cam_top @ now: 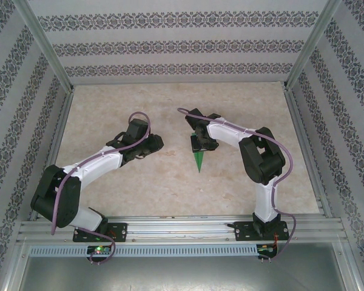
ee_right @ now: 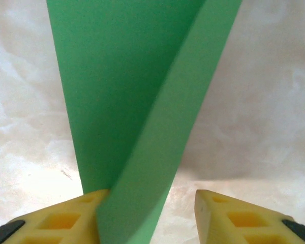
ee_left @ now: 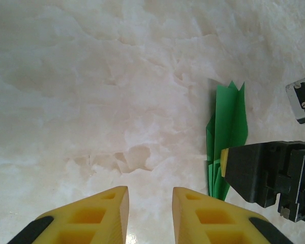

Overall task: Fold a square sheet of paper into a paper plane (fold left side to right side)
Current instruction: Turn over the paper plane at the center of the table.

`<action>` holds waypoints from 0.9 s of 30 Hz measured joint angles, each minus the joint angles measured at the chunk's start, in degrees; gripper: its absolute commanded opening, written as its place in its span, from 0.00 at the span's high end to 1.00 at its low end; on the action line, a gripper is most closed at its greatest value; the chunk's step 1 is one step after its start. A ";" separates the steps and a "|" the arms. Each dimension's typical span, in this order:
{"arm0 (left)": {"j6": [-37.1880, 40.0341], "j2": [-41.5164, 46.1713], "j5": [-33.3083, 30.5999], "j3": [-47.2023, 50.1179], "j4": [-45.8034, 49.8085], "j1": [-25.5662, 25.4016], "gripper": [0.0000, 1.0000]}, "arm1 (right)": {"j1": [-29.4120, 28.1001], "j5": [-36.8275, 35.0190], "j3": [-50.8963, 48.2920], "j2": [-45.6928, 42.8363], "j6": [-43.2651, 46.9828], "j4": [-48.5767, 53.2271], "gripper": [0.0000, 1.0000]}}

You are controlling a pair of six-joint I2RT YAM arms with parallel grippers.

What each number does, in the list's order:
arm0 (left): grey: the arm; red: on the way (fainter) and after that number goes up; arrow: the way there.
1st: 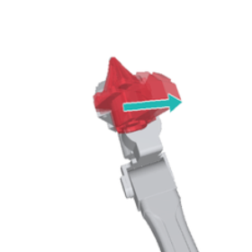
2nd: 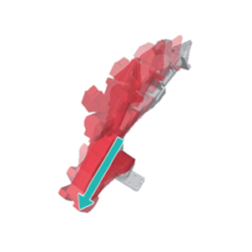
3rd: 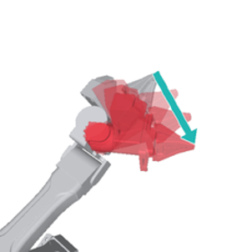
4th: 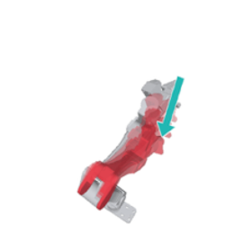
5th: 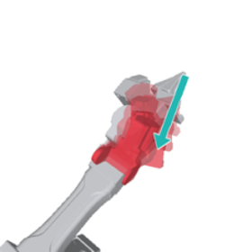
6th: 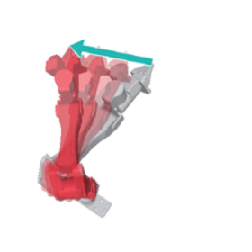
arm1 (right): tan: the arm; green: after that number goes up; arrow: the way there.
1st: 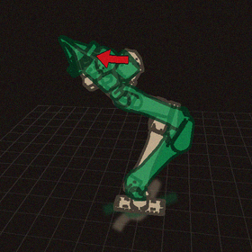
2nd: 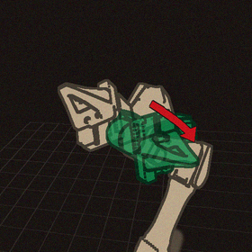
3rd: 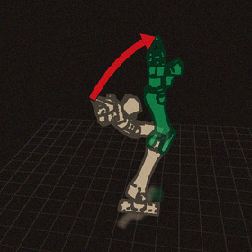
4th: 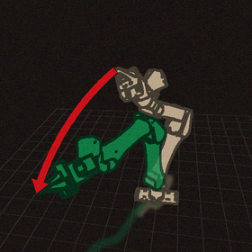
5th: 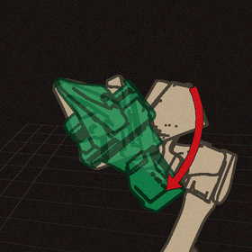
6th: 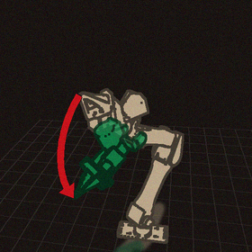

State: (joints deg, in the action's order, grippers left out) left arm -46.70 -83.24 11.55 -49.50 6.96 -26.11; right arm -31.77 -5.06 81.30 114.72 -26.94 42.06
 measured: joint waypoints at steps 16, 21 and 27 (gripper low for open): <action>0.26 0.35 -0.02 0.00 0.55 1.99 0.71 | 0.00 -2.03 -0.04 -4.42 0.17 0.61 1.00; 0.74 2.16 -0.04 0.02 1.53 3.54 0.71 | 0.07 -1.18 -0.07 -8.20 0.17 0.39 1.00; 1.68 7.08 -0.50 1.44 2.03 6.40 0.66 | 1.68 9.18 -2.93 -12.85 -1.51 -6.01 1.00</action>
State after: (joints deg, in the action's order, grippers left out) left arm -45.01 -76.16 11.05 -48.05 8.99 -19.70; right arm -30.09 4.12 78.37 101.86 -28.45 36.05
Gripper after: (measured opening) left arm 0.322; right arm 0.043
